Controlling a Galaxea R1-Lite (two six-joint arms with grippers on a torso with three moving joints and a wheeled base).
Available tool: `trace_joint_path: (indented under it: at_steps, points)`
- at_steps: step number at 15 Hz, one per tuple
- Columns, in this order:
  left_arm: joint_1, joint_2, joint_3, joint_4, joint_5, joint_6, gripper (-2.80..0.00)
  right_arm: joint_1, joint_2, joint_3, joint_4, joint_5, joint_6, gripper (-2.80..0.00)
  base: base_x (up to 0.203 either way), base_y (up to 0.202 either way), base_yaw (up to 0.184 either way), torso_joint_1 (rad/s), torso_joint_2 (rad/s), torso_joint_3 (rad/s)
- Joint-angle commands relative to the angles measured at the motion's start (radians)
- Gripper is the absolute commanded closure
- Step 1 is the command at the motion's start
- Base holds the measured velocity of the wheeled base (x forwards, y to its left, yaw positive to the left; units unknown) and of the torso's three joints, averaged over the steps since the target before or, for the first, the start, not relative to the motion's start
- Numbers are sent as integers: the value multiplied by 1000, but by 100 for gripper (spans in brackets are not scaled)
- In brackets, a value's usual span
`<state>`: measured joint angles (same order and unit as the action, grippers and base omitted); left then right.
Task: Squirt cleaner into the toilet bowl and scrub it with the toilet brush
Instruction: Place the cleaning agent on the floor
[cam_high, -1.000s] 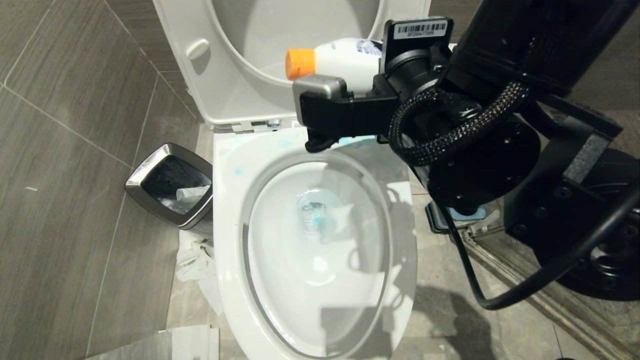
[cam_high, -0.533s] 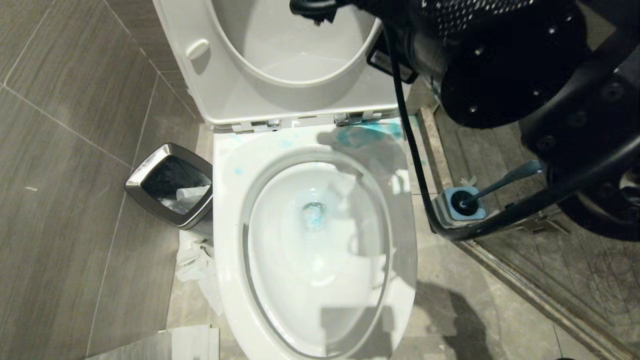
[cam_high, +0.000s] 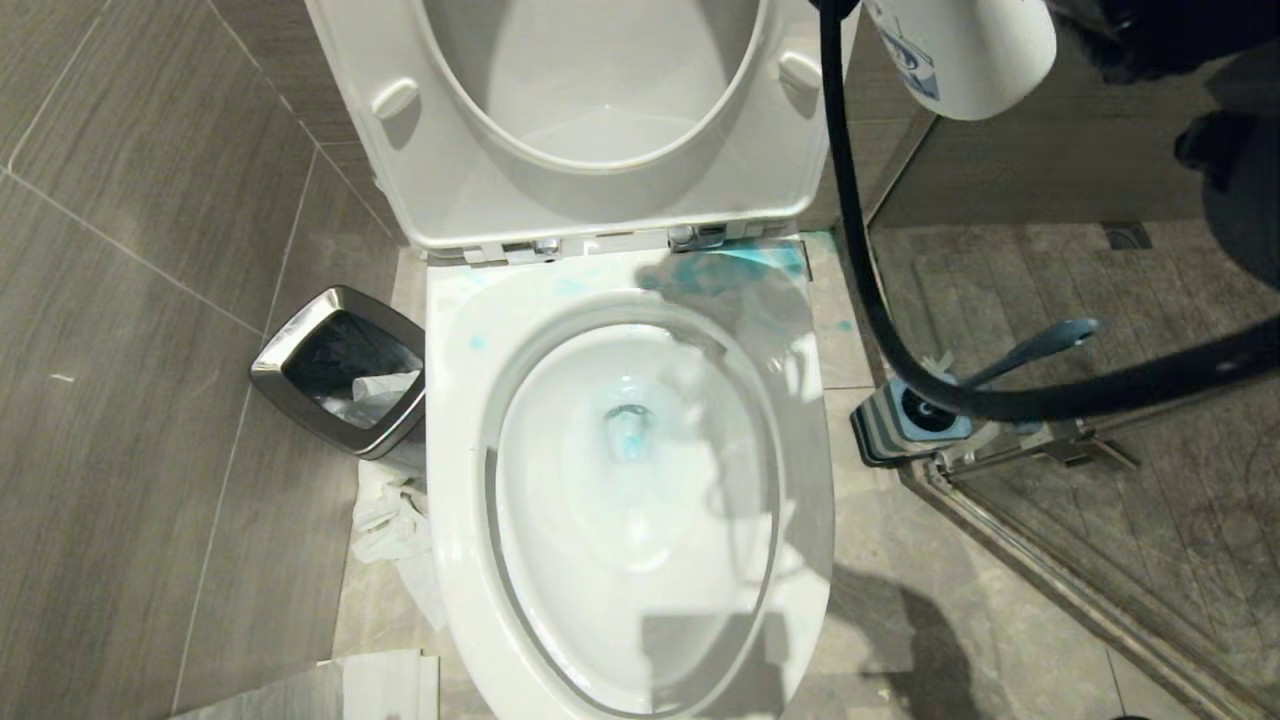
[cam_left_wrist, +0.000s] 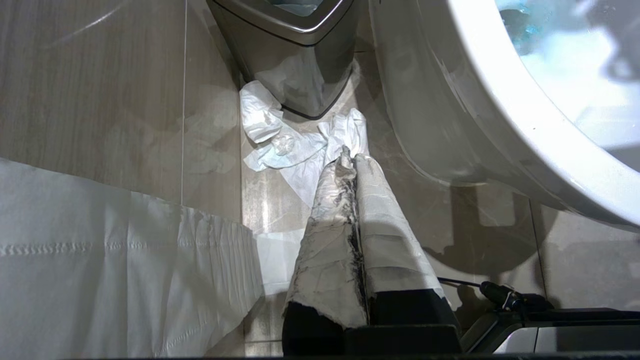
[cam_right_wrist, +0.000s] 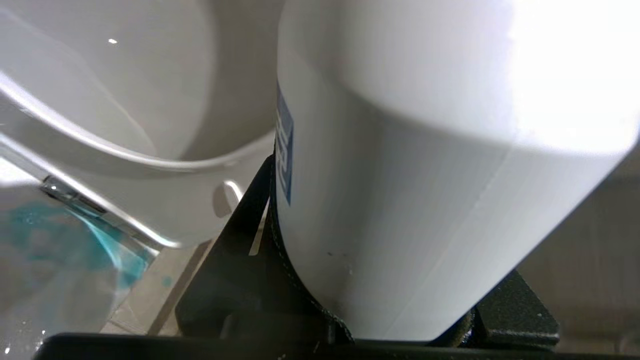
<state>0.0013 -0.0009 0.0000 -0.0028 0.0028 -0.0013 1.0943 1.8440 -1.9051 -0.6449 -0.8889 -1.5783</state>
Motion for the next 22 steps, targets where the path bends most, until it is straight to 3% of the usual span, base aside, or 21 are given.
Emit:
trace_joint_path:
  at_steps: [1, 6, 8, 11, 15, 19, 21, 22]
  points:
    - [0, 1, 0, 0, 0, 0, 0, 19, -41, -2, 158, 43, 6, 0, 0, 0, 0, 0, 0, 0]
    - [0, 1, 0, 0, 0, 0, 0, 33, -168, -4, 665, 131, 224, 0, 0, 0, 0, 0, 0, 0]
    - [0, 1, 1, 0, 0, 0, 0, 28, -200, -3, 717, 153, 315, 0, 0, 0, 0, 0, 0, 0]
    - [0, 1, 0, 0, 0, 0, 0, 15, -254, -8, 840, 180, 526, 0, 0, 0, 0, 0, 0, 0]
    - [0, 1, 0, 0, 0, 0, 0, -138, -308, -51, 1046, 369, 1024, 0, 0, 0, 0, 0, 0, 0]
    - [0, 1, 0, 0, 0, 0, 0, -405, -320, -56, 1052, 396, 1389, 0, 0, 0, 0, 0, 0, 0]
    - [0, 1, 0, 0, 0, 0, 0, -494, -340, -43, 1050, 398, 1500, 0, 0, 0, 0, 0, 0, 0]
    - [0, 1, 0, 0, 0, -1, 0, -519, -357, -10, 1049, 399, 1516, 0, 0, 0, 0, 0, 0, 0]
